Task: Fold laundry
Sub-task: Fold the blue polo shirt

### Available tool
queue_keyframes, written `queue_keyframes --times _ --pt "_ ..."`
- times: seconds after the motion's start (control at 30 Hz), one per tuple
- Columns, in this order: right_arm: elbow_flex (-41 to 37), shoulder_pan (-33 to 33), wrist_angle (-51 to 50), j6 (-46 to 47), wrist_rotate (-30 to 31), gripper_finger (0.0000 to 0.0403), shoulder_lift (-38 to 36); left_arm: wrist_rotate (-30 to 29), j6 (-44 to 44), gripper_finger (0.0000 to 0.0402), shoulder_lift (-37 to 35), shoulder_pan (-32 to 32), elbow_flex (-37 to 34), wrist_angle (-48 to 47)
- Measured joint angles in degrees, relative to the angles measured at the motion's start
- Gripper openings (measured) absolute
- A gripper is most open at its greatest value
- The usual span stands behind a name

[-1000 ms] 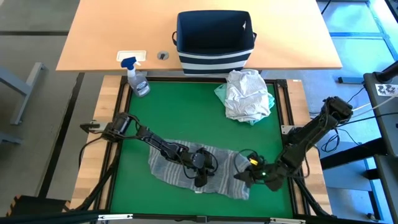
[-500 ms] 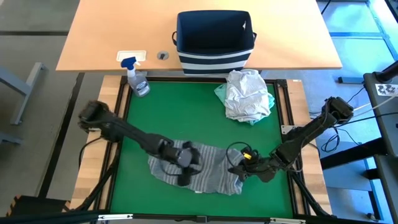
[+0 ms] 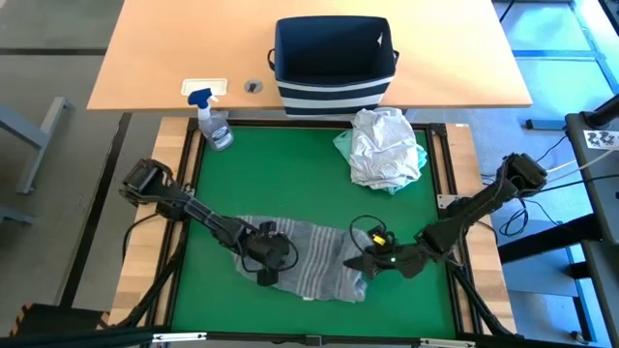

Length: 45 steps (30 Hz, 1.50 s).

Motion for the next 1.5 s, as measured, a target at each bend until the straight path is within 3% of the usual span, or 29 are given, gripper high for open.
queue_keyframes --times 0.1,0.23,0.33,0.57,0.7,0.87,1.03,1.3,1.5 --pt "1.0 -2.8 8.5 -2.4 -0.8 0.0002 3.2 0.4 0.1 0.0151 1.8 0.6 -0.1 4.4" --pt "6.7 -7.4 9.0 -5.7 -3.3 0.0002 8.1 0.9 1.4 0.0151 2.4 1.5 0.0 7.6" --pt "11.7 -10.5 9.0 -8.2 -5.1 0.0002 11.7 1.3 4.6 0.0151 -0.3 2.0 1.1 4.5" --pt "19.6 -14.2 7.2 -9.6 -5.9 0.0002 16.1 1.0 4.2 0.0151 -20.5 -1.0 3.8 -18.8" --pt "22.2 -15.9 7.5 -9.4 -6.7 0.0002 18.0 -4.6 -4.3 0.0151 -30.6 -6.6 -2.4 -26.0" --pt "27.5 -18.3 7.7 -8.9 -10.7 0.0002 23.5 -6.2 -14.5 0.0151 -34.4 -11.8 -18.0 -15.9" --pt "35.9 -20.6 7.7 -8.4 -15.1 0.0002 31.2 -7.4 -17.5 0.0151 -33.6 -12.4 -28.8 -2.3" --pt "47.7 -24.4 7.9 -8.9 -21.1 0.0002 41.3 -6.6 -16.3 0.0151 -33.7 -11.3 -31.1 -0.3" --pt "52.7 -26.2 7.6 -9.2 -21.0 0.0003 45.9 -6.0 -14.7 0.0151 -33.7 -11.4 -31.1 0.3"
